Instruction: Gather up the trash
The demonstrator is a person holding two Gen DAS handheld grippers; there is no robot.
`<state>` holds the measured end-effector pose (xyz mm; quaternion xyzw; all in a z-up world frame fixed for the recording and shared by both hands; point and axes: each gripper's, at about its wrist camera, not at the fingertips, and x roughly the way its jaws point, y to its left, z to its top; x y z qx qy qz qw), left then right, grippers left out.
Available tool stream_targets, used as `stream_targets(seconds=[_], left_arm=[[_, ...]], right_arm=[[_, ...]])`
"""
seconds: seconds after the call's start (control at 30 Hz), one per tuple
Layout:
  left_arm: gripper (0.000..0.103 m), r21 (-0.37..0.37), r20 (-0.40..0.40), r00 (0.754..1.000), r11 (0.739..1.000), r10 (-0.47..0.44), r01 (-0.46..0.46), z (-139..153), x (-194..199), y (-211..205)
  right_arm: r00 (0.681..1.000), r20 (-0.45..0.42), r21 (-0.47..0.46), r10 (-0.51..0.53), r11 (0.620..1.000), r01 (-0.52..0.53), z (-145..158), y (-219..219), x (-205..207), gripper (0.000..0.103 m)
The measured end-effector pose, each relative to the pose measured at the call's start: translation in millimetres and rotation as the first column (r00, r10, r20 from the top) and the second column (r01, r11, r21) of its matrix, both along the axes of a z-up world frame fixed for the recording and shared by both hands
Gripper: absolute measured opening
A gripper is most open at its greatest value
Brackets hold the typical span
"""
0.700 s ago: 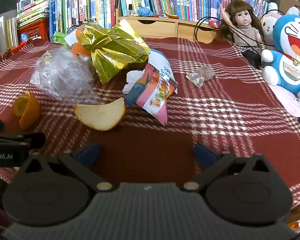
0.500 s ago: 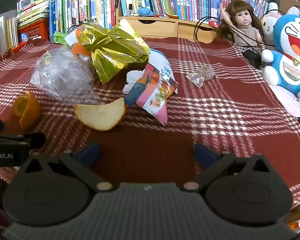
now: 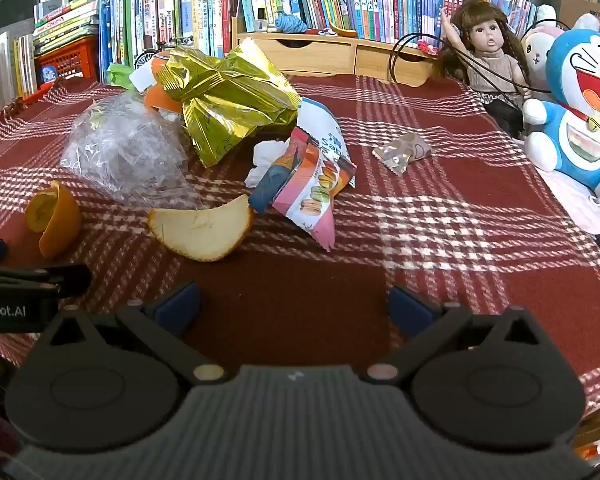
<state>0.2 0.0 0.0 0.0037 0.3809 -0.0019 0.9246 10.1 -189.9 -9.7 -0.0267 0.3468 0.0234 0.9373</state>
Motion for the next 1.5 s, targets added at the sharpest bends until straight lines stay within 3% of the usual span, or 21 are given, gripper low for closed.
stream_targets(seconds=[1.5], left_arm=[[0.103, 0.001, 0.000, 1.000, 1.000, -0.001, 0.001, 0.0, -0.1, -0.1]], right_arm=[[1.000, 0.012, 0.004, 0.001, 1.000, -0.001, -0.5, -1.1, -1.5, 0.103]])
